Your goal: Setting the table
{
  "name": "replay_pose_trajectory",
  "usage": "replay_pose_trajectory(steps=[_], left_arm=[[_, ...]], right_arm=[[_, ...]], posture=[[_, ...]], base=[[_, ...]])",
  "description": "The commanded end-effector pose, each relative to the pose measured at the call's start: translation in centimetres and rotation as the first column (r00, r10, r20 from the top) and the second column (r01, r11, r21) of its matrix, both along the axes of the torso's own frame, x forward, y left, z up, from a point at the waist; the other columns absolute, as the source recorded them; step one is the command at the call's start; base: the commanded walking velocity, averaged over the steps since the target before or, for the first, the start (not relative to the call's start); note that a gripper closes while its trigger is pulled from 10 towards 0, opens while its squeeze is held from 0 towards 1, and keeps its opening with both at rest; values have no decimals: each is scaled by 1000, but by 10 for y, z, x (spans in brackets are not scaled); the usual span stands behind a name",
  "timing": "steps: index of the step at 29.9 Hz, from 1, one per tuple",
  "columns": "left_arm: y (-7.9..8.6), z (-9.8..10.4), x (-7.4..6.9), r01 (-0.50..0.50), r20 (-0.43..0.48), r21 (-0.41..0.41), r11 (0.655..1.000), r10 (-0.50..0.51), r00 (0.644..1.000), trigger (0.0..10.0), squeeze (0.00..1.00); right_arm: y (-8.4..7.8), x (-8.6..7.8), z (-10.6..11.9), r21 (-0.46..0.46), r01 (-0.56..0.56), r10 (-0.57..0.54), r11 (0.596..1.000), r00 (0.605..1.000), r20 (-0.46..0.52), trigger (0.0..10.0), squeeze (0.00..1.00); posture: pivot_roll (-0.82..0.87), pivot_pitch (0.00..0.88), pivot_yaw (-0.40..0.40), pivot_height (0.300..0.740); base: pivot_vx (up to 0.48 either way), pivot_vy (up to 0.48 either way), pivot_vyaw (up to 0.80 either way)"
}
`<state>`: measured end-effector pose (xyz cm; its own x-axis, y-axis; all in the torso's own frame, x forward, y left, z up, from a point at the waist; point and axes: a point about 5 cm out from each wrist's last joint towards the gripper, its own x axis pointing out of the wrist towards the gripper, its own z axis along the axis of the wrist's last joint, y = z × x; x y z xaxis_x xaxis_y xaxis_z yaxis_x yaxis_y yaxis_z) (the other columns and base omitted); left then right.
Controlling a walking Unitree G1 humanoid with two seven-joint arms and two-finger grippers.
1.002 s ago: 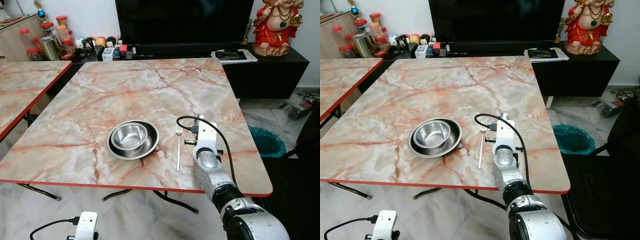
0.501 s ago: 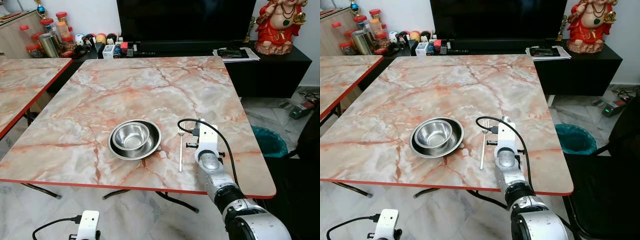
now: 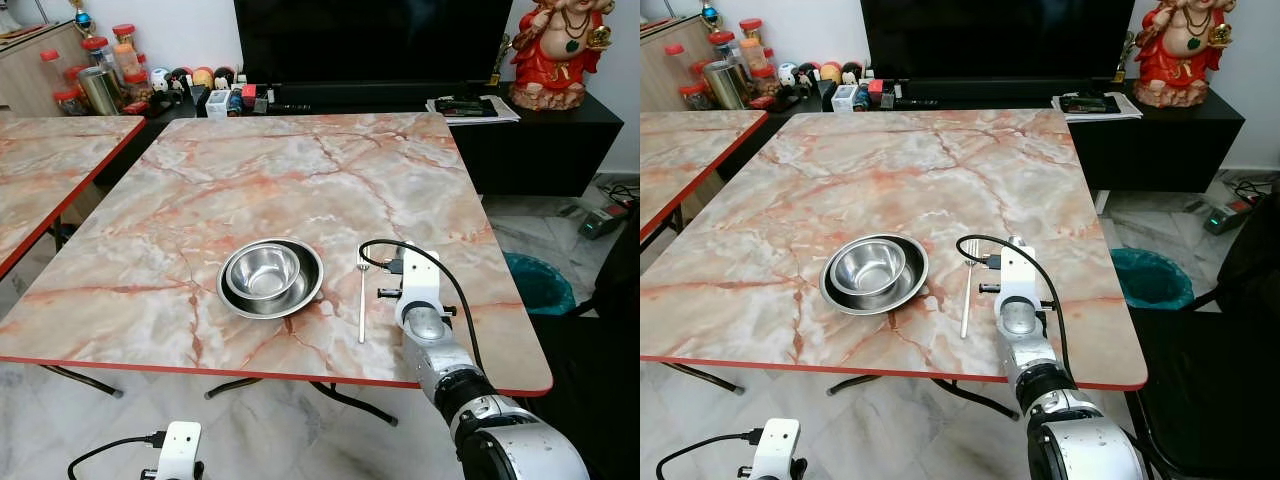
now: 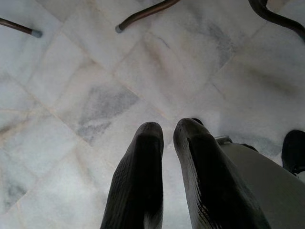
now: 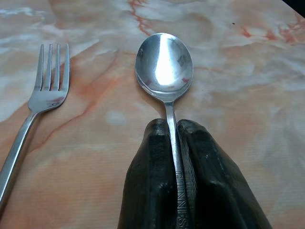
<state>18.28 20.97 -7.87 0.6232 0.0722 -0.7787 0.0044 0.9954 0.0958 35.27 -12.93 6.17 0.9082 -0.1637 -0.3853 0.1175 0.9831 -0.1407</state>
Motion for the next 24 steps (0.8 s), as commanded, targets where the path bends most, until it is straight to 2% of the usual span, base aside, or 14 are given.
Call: replay_pose_trajectory(steps=[1,3,4,5,6,19,24], left_arm=[[3,-1,-3,-23,-8,1,1000,23,1000,10000,0],[2,-1,-3,-24,-9,1,1000,24,1000,10000,0],[2,-1,-3,-24,-8,1,1000,24,1000,10000,0],[2,-1,-3,-24,-8,0,1000,24,1000,10000,0],[2,-1,-3,-25,-8,0,1000,25,1000,10000,0],[0,-1,-2,-24,-9,0,1000,24,1000,10000,0],[0,-1,-1,-24,-6,1,1000,24,1000,10000,0]], right_arm=[[3,1,1,-7,-18,18,1000,1000,-11,10000,0],[3,1,1,-6,-21,21,1000,1000,-11,10000,0],[3,2,1,-4,-24,24,1000,1000,-11,10000,663],[4,2,1,-2,-27,27,1000,1000,-11,10000,663],[4,2,2,0,-30,30,1000,999,-10,10000,1000],[6,3,3,7,-35,35,999,999,-1,10000,1000],[8,6,9,9,-37,36,999,999,36,10000,1000]], posture=[[8,0,33,740],[9,0,31,740],[9,0,30,740],[9,0,30,740],[10,0,28,740],[8,0,27,740],[9,0,28,740]], base=[[0,0,0],[0,0,0],[0,0,0],[0,0,0],[0,0,0],[0,0,0],[0,0,0]])
